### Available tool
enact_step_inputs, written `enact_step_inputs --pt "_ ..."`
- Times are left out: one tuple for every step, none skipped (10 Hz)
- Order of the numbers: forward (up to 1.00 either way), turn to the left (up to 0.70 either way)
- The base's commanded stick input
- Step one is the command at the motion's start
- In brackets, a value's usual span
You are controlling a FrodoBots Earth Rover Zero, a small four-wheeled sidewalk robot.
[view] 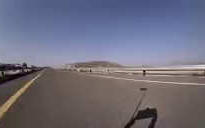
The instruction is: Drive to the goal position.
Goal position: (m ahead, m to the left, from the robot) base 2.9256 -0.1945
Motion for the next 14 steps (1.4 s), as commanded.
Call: enact_step_inputs --pt "0.85 0.13" --pt "0.85 0.06" --pt "0.85 0.00" --pt "0.85 0.00" --pt "0.85 0.00" --pt "0.85 0.00" --pt "0.85 0.00" --pt "0.85 0.14" --pt "0.85 0.31" --pt "0.85 0.34" --pt "0.85 0.34" --pt "0.85 0.21" --pt "0.85 0.04" --pt "0.85 0.00"
